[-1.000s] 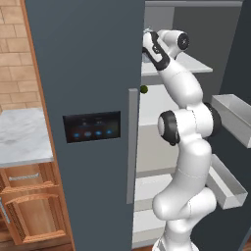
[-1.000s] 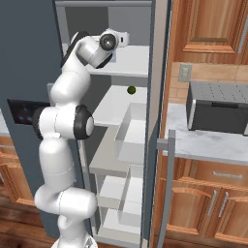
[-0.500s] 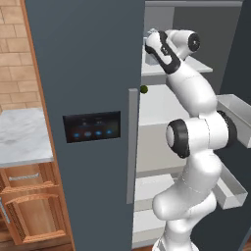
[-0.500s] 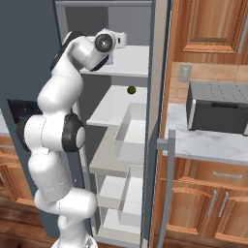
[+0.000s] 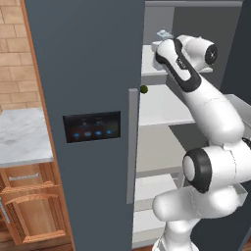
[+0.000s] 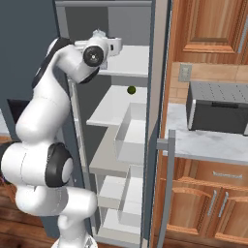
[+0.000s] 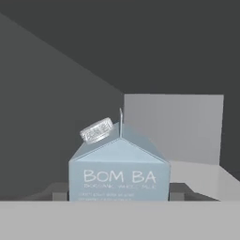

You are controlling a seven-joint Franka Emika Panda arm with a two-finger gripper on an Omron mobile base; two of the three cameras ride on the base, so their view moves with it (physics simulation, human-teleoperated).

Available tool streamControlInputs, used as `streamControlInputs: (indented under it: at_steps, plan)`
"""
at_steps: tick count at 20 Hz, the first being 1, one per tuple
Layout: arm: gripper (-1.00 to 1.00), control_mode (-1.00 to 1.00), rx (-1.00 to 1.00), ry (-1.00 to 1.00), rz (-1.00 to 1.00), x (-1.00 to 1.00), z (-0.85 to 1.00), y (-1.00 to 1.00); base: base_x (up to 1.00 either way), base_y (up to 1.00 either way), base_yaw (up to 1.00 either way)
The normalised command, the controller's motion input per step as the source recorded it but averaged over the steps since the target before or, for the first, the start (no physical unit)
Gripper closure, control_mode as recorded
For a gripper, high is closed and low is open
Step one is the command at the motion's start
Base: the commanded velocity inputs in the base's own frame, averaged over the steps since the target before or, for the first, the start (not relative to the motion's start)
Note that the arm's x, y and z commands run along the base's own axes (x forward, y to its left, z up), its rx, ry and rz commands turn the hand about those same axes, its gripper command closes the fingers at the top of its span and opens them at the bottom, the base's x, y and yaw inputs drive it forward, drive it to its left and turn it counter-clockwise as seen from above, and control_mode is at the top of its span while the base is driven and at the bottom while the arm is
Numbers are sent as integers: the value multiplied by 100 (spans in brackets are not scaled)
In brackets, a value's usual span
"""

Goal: Take out the milk from the fridge and place it on the tray on the counter. Then take the sugar cube near the tray and place it in the tray.

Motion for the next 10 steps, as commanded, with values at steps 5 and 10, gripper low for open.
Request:
streamControlInputs:
  at_steps: [5,10]
  plan:
    - [100,-100,2,-2,0,-100,13,-7,0,0,0]
    - [100,-100,3,3,0,-100,4,-5,0,0,0]
